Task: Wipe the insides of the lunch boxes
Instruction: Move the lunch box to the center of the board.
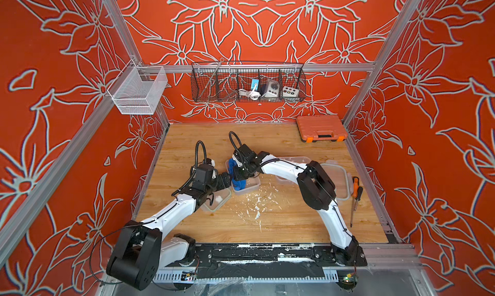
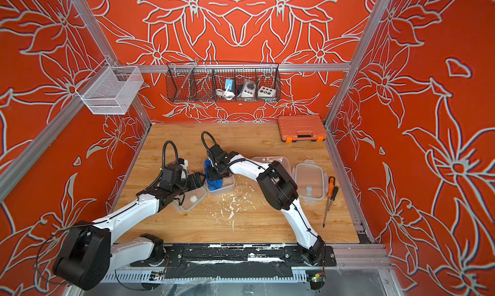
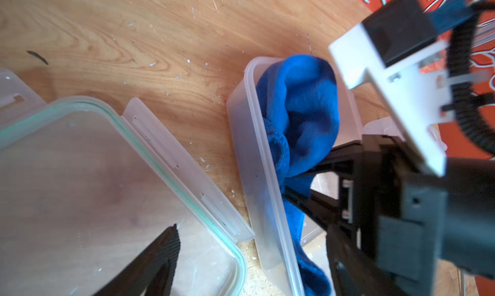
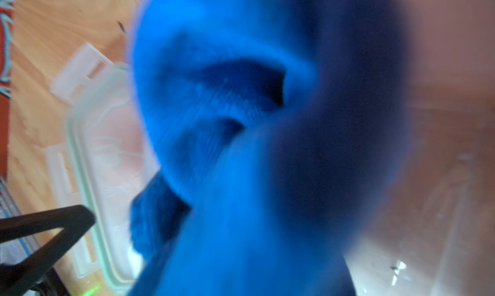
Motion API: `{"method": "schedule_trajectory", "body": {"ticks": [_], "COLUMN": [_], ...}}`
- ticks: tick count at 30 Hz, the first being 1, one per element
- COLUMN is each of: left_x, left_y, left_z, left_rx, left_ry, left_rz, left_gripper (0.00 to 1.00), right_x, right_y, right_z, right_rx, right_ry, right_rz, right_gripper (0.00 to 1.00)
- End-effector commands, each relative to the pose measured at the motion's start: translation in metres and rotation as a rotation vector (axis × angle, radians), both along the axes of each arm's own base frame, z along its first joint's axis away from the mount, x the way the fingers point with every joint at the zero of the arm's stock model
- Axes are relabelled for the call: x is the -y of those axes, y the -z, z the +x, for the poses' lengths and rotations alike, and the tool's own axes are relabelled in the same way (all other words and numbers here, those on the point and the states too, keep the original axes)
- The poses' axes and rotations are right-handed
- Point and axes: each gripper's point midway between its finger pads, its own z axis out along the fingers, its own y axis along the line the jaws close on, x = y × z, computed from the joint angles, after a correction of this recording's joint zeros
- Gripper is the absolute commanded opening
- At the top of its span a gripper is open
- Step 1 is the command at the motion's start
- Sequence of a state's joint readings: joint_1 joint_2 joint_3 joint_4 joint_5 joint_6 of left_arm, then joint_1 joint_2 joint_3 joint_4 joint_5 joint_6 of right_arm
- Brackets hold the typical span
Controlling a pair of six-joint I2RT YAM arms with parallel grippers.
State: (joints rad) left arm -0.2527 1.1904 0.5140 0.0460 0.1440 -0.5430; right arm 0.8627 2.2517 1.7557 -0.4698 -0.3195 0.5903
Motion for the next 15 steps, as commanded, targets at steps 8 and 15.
{"method": "schedule_trajectory", "body": {"ticks": [8, 15], "left_x": [-0.001, -0.011], "left_y": [0.013, 0.008], "left_z": [0.012, 0.031], "left_rx": [-0.025, -0.014], "left_ry": [-0.010, -0.041], "left_rz": [-0.014, 0.011], "left_gripper": [0.77, 0.77], "right_x": [0.026, 0.063], "right_y": [0.017, 0.015], "right_z": [-0.044, -0.068], "right_rx": [-0.089, -0.072], "right_ry": [-0.043, -0.103], "right_rz": [-0.042, -0.118], "right_gripper": [0.00, 0.00]}}
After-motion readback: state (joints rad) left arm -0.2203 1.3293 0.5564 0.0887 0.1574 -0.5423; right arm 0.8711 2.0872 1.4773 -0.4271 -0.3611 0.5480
